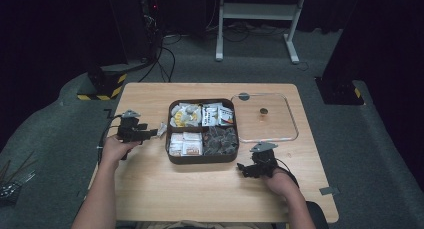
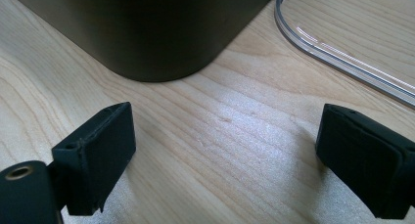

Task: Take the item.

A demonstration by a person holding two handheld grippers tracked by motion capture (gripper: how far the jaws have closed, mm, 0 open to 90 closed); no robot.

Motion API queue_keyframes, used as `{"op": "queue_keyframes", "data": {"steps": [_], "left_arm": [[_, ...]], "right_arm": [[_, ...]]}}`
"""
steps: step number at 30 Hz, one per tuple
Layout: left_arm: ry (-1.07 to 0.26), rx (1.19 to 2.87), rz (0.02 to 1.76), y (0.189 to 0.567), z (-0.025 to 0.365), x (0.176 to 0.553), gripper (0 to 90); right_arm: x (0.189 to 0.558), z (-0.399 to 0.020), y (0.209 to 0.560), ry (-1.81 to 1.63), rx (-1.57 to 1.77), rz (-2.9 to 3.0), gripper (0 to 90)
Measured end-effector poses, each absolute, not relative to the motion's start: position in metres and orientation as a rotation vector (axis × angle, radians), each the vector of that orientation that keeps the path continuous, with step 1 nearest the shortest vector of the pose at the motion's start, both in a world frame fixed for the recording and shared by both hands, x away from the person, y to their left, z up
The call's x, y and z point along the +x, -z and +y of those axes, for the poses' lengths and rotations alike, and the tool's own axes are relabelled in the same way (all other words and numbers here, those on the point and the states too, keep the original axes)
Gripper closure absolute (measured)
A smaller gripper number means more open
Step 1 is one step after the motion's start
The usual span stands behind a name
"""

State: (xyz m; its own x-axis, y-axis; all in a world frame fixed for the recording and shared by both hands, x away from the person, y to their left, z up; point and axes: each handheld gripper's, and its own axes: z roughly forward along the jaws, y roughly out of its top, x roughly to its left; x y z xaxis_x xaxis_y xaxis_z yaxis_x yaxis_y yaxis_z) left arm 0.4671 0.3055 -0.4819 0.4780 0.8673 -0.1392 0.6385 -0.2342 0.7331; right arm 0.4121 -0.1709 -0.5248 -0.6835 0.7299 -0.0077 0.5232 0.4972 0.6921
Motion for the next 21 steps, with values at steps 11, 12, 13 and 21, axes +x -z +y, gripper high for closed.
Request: {"op": "queue_keyframes", "data": {"steps": [11, 12, 13, 21], "left_arm": [[-0.420, 1.973, 1.264, 0.491, 0.320, 0.457, 34.4], [-0.422, 1.968, 1.269, 0.492, 0.322, 0.457, 34.1], [-0.421, 1.965, 1.274, 0.492, 0.323, 0.457, 33.3], [-0.430, 1.951, 1.302, 0.499, 0.339, 0.455, 29.8]], "right_arm": [[0.413, -0.171, 0.525, -0.979, 1.052, 2.448, 7.6], [0.413, -0.171, 0.525, -0.979, 1.053, 2.448, 7.7], [0.413, -0.171, 0.525, -0.979, 1.053, 2.448, 7.7], [0.413, -0.171, 0.525, -0.979, 1.054, 2.448, 7.6]]}}
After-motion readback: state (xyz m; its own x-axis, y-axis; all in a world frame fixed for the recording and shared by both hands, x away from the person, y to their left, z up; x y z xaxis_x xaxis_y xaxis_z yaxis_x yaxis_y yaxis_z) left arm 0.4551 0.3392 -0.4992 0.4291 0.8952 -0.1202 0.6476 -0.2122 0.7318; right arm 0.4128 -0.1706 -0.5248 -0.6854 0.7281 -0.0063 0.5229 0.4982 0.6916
